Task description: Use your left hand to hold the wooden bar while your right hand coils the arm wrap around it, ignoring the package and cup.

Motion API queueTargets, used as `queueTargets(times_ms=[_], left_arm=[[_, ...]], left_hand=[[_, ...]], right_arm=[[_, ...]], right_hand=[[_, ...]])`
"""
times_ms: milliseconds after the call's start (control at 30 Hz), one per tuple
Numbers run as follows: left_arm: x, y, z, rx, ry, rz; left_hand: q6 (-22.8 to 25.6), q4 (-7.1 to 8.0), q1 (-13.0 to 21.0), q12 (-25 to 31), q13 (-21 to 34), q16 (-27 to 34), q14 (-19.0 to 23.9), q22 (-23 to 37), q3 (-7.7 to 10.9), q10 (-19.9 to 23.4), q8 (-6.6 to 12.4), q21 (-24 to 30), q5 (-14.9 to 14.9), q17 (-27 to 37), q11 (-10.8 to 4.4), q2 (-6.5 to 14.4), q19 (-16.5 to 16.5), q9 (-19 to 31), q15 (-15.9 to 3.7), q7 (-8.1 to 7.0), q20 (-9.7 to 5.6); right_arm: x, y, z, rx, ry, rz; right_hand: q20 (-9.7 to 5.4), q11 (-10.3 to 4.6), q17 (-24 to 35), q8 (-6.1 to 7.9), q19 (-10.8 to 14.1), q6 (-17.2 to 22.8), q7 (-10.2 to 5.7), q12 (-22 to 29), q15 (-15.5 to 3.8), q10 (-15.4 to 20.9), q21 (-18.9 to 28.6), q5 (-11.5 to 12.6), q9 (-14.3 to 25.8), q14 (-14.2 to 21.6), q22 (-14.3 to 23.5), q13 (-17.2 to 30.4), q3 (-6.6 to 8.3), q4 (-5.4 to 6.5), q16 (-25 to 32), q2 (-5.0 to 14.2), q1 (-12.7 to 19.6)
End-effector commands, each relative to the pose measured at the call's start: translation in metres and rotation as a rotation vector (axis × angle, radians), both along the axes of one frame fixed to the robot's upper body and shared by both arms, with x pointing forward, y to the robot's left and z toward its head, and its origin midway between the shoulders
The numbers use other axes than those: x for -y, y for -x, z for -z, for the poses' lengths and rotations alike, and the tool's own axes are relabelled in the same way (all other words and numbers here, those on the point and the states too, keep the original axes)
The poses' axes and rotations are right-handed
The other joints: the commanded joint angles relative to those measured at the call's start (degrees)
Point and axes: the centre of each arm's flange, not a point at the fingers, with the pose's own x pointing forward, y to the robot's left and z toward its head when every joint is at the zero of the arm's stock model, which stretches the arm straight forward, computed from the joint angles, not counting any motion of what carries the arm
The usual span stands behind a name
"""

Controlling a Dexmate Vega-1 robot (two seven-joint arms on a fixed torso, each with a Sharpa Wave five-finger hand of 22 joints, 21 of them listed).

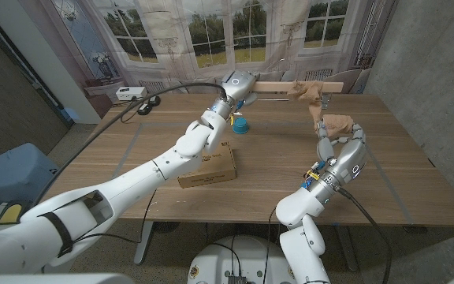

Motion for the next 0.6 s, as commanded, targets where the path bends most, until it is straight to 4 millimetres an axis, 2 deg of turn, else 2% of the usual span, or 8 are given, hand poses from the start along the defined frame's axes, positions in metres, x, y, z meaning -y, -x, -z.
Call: queueTargets(times_ms=[33, 167, 300, 400, 600], left_arm=[[0.005, -0.008, -0.007, -0.234, 0.008, 0.001], [0.01, -0.01, -0.011, -0.304, -0.042, -0.028], [0.014, -0.012, -0.012, -0.33, -0.098, -0.063], [0.017, -0.013, -0.013, -0.342, -0.124, -0.084], [0.02, -0.013, -0.014, -0.352, -0.167, -0.105]], left_hand=[[4.3, -1.35, 4.0, -2.0, -2.7, -0.5, 2.2, 0.4, 0.6, 1.4, -1.41, 0.0, -1.2, -1.1, 0.51, 2.1, 1.4, -1.3, -0.38, 4.8, -5.58], [5.2, -1.71, 4.4, -4.2, -5.9, 0.0, 2.6, 0.9, 0.91, 2.8, -2.58, 0.0, -2.5, -0.2, 0.34, 2.1, 1.6, -2.4, -0.21, 5.08, -5.66], [5.5, -1.78, 4.3, -5.1, -7.0, 0.0, 2.4, 1.6, 0.75, 3.2, -3.25, 0.1, -3.2, -0.1, -0.12, 1.8, 1.3, -3.0, -0.14, 4.46, -5.63], [5.9, -1.71, 4.2, -6.1, -8.2, -0.3, 1.9, 1.5, 0.6, 3.8, -3.96, -0.2, -3.9, 0.0, -1.11, 1.7, 1.3, -3.6, -0.13, 3.85, -5.6], [6.5, -1.55, 3.8, -7.5, -9.6, -0.3, 1.3, 1.5, 0.49, 4.1, -5.1, -0.4, -4.7, 0.6, -1.27, 1.2, 0.7, -4.5, -0.07, 3.07, -5.51]], right_arm=[[-0.013, 0.002, -0.009, 0.026, 0.078, 0.013], [-0.013, 0.003, -0.015, 0.038, 0.099, 0.027], [-0.012, 0.004, -0.02, 0.054, 0.117, 0.034], [-0.013, 0.007, -0.024, 0.078, 0.129, 0.032], [-0.011, 0.015, -0.04, 0.139, 0.161, 0.033]], right_hand=[[-0.57, -9.93, 0.1, 0.1, 0.1, 22.6, -7.24, 0.3, -1.26, 26.3, -0.2, 0.3, 0.1, 0.0, 0.2, 10.8, 1.27, -0.06, -0.2, 17.7, 17.1], [-0.57, -9.8, 0.1, 0.07, 0.2, 22.6, -7.2, 0.2, -1.23, 26.4, -0.2, 0.3, 0.2, 0.1, 0.2, 10.7, 1.29, -0.01, -0.3, 17.61, 17.0], [-0.62, -9.98, 0.2, 0.01, 0.2, 22.6, -7.2, 0.2, -1.23, 26.4, -0.3, 0.3, 0.2, 0.2, 0.2, 10.8, 1.44, -0.05, -0.4, 17.62, 17.0], [-0.64, -9.91, 0.2, -0.03, 0.2, 22.6, -7.24, 0.1, -1.24, 26.3, -0.3, 0.3, 0.2, 0.2, 0.2, 10.8, 1.48, -0.03, -0.4, 17.63, 16.9], [-0.72, -10.08, 0.2, -0.06, 0.2, 22.8, -7.26, 0.1, -1.23, 26.3, -0.4, 0.3, 0.2, 0.2, 0.2, 10.9, 1.61, -0.1, -0.6, 17.5, 16.9]])
